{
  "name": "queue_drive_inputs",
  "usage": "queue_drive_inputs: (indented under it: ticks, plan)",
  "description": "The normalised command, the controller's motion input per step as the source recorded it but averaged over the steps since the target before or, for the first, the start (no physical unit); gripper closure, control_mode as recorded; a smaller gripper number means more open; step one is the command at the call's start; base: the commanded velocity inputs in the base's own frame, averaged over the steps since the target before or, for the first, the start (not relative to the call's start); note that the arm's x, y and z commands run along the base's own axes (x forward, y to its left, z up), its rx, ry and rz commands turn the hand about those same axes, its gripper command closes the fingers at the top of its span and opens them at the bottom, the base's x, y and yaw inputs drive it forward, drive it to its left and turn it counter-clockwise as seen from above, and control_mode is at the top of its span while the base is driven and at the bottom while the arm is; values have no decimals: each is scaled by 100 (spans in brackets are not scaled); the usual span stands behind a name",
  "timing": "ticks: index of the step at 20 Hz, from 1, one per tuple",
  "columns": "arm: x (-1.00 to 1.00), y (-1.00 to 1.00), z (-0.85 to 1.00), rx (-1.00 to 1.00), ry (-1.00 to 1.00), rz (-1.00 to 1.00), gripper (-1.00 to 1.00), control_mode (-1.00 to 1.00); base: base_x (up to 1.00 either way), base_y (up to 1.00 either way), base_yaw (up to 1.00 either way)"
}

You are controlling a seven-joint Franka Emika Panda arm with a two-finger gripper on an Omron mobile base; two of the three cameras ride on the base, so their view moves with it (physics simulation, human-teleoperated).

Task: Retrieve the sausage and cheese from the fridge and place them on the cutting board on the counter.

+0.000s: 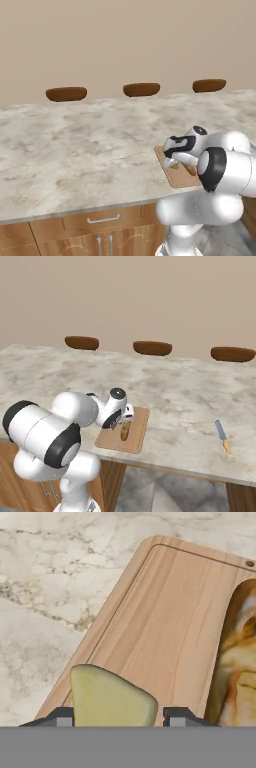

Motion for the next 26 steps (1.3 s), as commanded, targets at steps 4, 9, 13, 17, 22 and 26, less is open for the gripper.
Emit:
queue_drive_inputs:
  ticks: [4, 9, 13, 17, 22, 26]
  plan:
    - [-8, 0, 29, 0, 0, 0, -100, -100, 0, 0, 0]
    - [-37, 0, 60, 0, 0, 0, -100, -100, 0, 0, 0]
    - [-87, -1, 76, 0, 0, -2, -100, -100, 0, 0, 0]
    - [-100, 0, 66, 0, -5, -3, -100, -100, 0, 0, 0]
    - [-99, 7, 77, 0, -12, -3, -100, -100, 0, 0, 0]
    - [-89, 15, 88, 0, -9, -6, -100, -100, 0, 0, 0]
